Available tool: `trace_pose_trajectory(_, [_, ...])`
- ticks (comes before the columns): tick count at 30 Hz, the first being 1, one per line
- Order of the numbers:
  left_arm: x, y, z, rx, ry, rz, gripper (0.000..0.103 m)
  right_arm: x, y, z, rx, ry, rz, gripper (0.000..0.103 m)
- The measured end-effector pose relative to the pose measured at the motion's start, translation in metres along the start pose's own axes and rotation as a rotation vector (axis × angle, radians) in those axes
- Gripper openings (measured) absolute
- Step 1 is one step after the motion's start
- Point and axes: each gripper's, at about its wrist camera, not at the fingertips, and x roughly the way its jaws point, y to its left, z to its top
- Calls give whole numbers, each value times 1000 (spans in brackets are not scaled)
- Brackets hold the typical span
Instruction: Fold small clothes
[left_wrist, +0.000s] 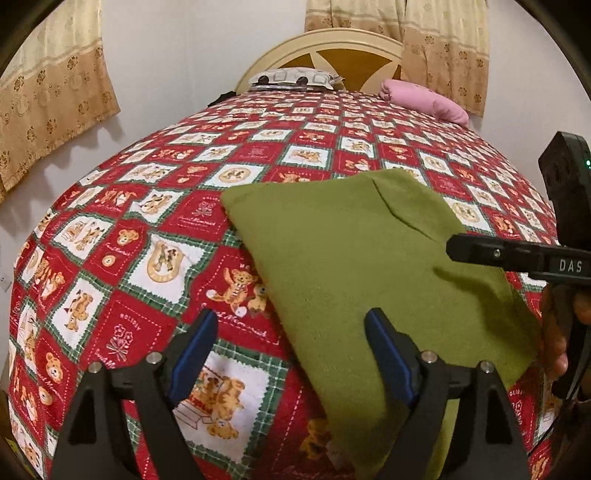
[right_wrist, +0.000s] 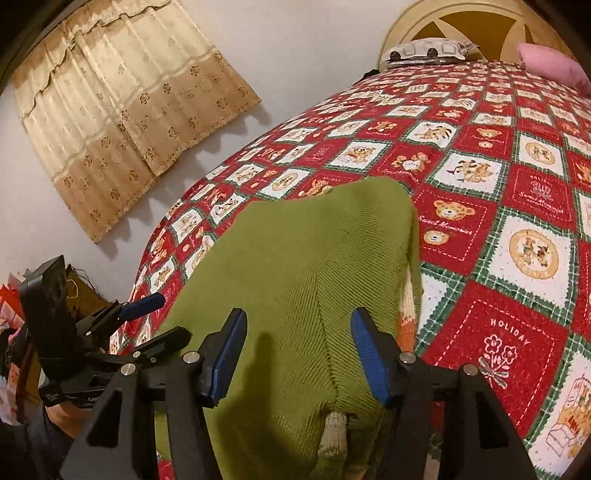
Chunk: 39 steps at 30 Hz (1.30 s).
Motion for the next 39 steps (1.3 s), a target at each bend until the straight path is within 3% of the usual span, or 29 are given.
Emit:
trace_pose_trajectory(4, [6, 1, -3, -8, -5, 7, 97, -3, -11, -5, 47, -31, 43, 59])
trace_pose_trajectory(7, [9, 5, -7, -32, -6, -11, 98, -2, -14, -9, 84, -60, 58, 56])
trace_pose_trajectory(13, [5, 0, -10, -16, -20, 5, 100, 2, 3, -20, 0, -99, -39, 56])
trace_pose_trajectory(19, [-4, 1, -15, -44, -26, 12, 101, -8, 10, -18, 37, -109, -71, 57])
trace_pose_trajectory(23, [-24, -6, -9, -1, -50, 48, 101, -36, 32, -21, 48, -143, -180, 59])
trace_pose_trajectory(24, [-33, -8, -4, 11, -68, 55, 101, -45, 36, -22, 41, -158, -209, 59])
trace_pose_trajectory(27, [-70, -14, 4, 29, -170, 68, 101, -85, 66, -29, -17, -262, -371, 77])
trace_pose_trajectory(33, [-121, -21, 12, 81, -317, 103, 103, -124, 117, -36, -136, -377, -433, 79])
trace_pose_trajectory(39, [-135, -20, 16, 80, -364, 86, 103, -134, 141, -37, -190, -402, -462, 79])
